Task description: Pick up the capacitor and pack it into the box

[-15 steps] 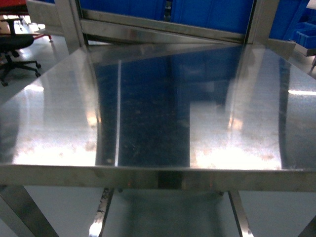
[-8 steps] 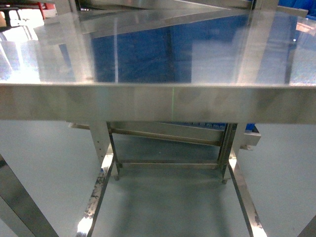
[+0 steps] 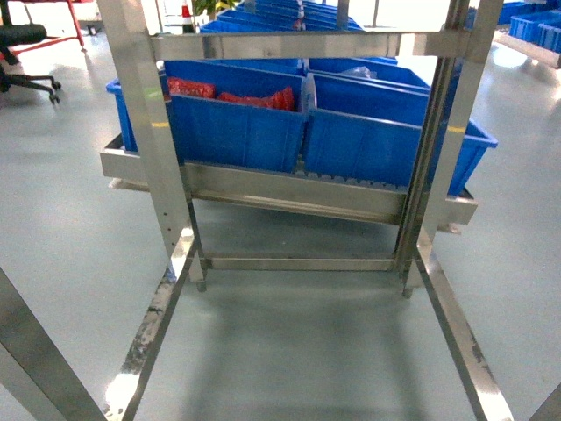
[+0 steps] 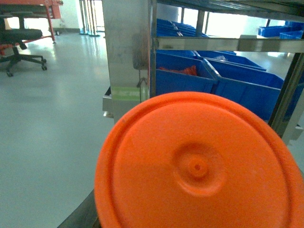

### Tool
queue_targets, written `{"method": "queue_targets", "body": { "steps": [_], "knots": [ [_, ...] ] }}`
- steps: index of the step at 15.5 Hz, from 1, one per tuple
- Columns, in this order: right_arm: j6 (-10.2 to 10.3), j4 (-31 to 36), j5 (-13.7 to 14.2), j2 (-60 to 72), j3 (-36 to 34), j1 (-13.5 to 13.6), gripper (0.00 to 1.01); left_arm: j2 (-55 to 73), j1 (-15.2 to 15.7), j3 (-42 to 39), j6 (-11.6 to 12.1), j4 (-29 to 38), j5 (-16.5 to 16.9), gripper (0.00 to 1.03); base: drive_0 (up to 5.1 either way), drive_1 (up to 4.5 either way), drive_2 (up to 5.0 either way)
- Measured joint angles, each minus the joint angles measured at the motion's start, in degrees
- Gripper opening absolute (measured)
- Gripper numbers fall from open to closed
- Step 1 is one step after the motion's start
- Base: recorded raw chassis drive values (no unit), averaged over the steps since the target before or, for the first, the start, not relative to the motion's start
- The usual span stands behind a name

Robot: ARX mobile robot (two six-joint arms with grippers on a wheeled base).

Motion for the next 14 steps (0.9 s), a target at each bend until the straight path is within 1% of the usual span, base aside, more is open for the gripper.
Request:
{"method": "queue_targets", "body": {
  "steps": [14],
  "knots": [
    [0.1, 0.0, 0.0, 0.0, 0.0, 0.0, 0.98, 0.0, 0.0, 0.0, 0.0, 0.2, 0.2, 0.44, 0.0, 0.0, 0.0]
  ]
}}
